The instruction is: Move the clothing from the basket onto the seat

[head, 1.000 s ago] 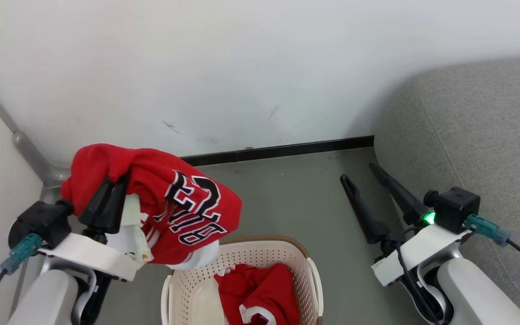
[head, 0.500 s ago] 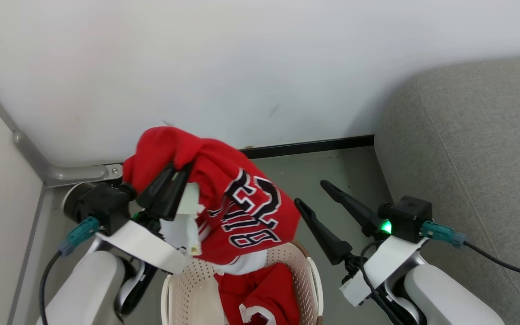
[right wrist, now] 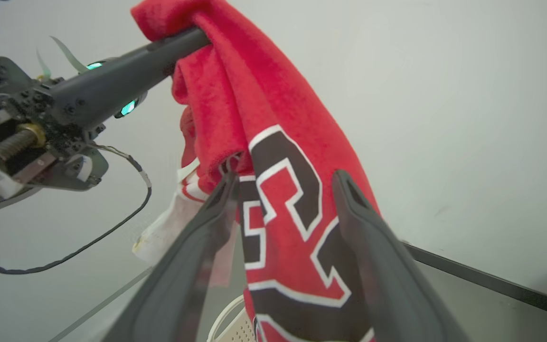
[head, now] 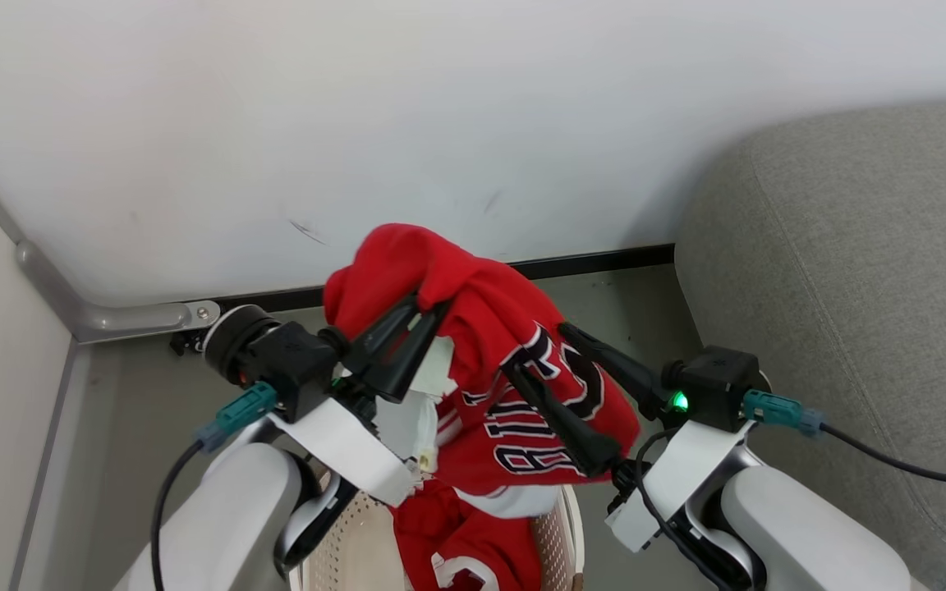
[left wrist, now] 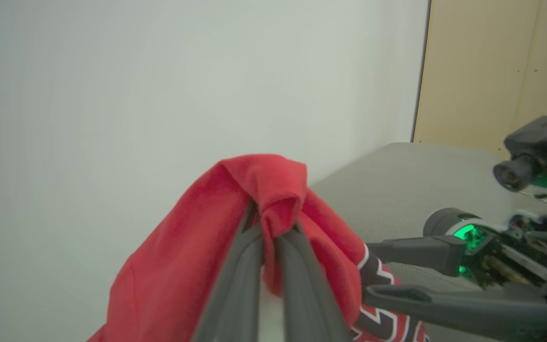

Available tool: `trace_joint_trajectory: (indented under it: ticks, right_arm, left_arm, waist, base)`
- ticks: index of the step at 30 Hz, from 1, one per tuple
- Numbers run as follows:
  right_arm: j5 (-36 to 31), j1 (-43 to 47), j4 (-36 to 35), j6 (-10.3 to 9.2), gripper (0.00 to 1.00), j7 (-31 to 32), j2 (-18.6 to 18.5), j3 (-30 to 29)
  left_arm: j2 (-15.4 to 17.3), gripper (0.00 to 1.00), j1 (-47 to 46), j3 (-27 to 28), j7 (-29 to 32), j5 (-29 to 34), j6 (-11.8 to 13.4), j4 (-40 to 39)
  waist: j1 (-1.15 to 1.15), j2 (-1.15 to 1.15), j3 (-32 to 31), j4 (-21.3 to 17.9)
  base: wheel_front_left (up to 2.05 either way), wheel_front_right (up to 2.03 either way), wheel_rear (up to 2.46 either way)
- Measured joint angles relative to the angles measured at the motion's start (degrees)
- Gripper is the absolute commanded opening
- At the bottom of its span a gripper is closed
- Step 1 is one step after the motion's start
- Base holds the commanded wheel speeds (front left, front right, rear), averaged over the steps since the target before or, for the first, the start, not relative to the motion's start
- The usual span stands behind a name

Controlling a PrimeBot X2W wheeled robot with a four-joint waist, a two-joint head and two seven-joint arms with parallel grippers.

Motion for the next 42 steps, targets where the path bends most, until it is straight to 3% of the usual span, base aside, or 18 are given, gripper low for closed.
trace_joint_trajectory:
  ticks: [5,6,7,8,21,22,23,25,42]
  right_arm:
    - [-0.22,-0.96,0.55,0.0,1.0,0.0,-0.3,-0.55]
    - [-0.65,-0.98,0.64,0.0,0.77,0.0,-0.31,-0.65]
    - [-0.66,-0.98,0.75,0.0,0.31,0.0,-0.32,-0.66]
    - [-0.67,-0.98,0.9,0.0,0.0,0.0,-0.31,-0.63]
    - [-0.68,-2.09,1.47,0.0,0.0,0.0,-0.21,-1.64]
    - [-0.69,-2.1,1.36,0.0,0.0,0.0,-0.19,-1.99]
    - [-0.69,-2.1,1.26,0.0,0.0,0.0,-0.19,-2.24]
    - [-0.96,-2.1,0.89,0.0,0.0,0.0,-0.13,-3.02]
    - [-2.74,-1.81,0.16,0.0,0.0,0.0,-0.47,-8.5]
  left_arm:
    - [-0.92,0.0,-0.56,-2.21,0.79,0.0,0.0,-0.35]
    - [-0.96,0.0,-0.56,-2.46,0.94,0.0,0.0,-0.43]
    - [-0.94,0.0,-0.57,-2.68,0.96,-0.01,0.0,-0.44]
    - [-0.96,0.0,-0.58,-2.89,0.96,-0.01,0.0,-0.44]
    - [-0.82,0.0,-1.75,-3.81,1.29,-0.04,0.0,-0.48]
    - [-0.79,0.18,-1.75,-3.81,1.29,-0.07,0.0,-0.48]
    - [-0.79,0.42,-1.75,-3.81,1.29,-0.12,0.0,-0.48]
    - [-0.79,1.0,-1.75,-3.8,1.29,-0.21,0.0,-0.48]
    - [0.81,1.0,-1.42,-2.36,1.29,-2.08,0.0,0.2]
  waist:
    - [0.0,0.0,0.2,-0.1]
    - [0.0,0.0,0.25,-0.13]
    - [0.0,0.0,0.3,-0.16]
    - [0.0,0.0,0.35,-0.19]
    - [0.0,0.0,0.69,-0.3]
    - [0.0,0.0,0.74,-0.3]
    - [0.0,0.0,0.8,-0.29]
    - [0.0,0.0,0.93,-0.29]
    - [0.0,0.0,1.79,-0.39]
  base:
    - [0.0,0.0,0.0]
    - [0.0,0.0,0.0]
    - [0.0,0.0,0.0]
    - [0.0,0.0,0.0]
    - [0.0,0.0,0.0]
    - [0.0,0.0,0.0]
    - [0.0,0.0,0.0]
    - [0.0,0.0,0.0]
    - [0.0,0.0,0.0]
